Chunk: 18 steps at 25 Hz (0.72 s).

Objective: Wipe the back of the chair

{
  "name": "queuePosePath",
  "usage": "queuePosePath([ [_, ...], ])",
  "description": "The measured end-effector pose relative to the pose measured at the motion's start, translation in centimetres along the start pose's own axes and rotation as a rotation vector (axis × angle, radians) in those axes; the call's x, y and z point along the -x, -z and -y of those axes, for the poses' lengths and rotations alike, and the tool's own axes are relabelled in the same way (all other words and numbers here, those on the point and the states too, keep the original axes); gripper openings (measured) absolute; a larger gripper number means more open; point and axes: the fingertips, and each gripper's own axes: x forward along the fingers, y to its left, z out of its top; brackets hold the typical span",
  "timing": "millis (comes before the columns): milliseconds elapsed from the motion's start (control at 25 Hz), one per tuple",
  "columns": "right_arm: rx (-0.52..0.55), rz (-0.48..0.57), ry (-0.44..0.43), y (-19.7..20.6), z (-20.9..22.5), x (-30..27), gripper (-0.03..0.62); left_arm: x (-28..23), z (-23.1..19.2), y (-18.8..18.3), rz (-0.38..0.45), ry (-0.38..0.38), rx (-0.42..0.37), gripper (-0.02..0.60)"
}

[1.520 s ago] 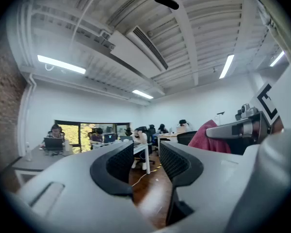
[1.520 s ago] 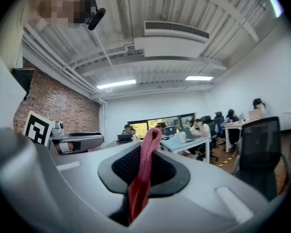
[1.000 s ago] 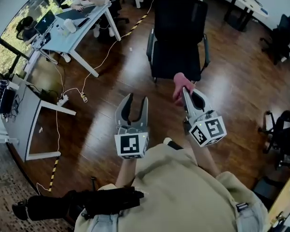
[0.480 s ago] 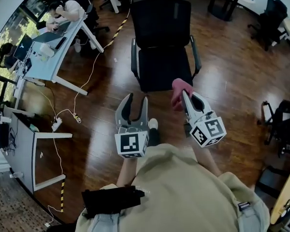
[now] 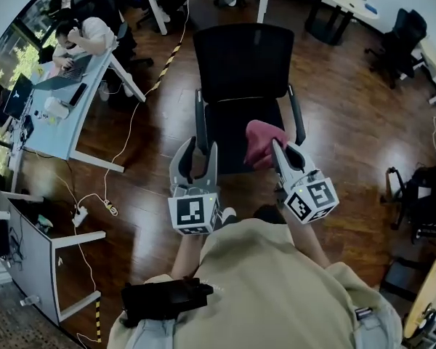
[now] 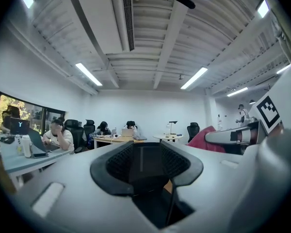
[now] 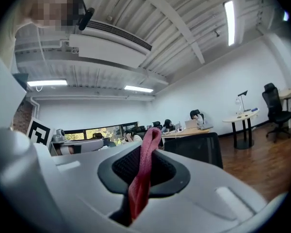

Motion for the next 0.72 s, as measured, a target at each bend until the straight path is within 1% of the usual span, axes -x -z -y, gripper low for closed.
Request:
queuePosePath([
  [120, -0.026, -0.029, 0.010, 0.6, 2.8, -2.2, 0.023, -3.6, 0.5, 0.6, -0.024, 0.040, -0.010, 0.147],
  [240, -0.026, -0.031, 0.011, 0.3, 6.6, -4.6, 0.023, -8.0, 0.7, 1.5, -0.039, 0.037, -0.008, 0.147],
  [400, -0.061, -0.029, -0.012, 0.5, 12.6, -9.3, 0.023, -14.2, -0.1, 2.5, -0.049, -0.021, -0.002, 0.147],
  [480, -0.053, -0.017, -0.038, 0.6, 15.4, -12.2, 0.023, -17.1, 0.0, 2.9, -0.055, -0.042, -0.010, 0.147],
  [560, -0.043, -0.014, -0.080, 1.3, 18.0, -15.6, 0.023, -19.8, 0.2, 3.4, -0.062, -0.063, -0.002, 0.147],
  [640, -0.053, -0.042, -0.140, 2.8, 19.9, -19.7, 0.023, -22.0, -0.4, 4.2, -0.076, -0.114, 0.027, 0.148],
  [720, -0.046, -0.081, -0.206, 4.5, 20.8, -24.6, 0.023, -23.7, -1.5, 5.5, -0.107, -0.163, 0.029, 0.149],
])
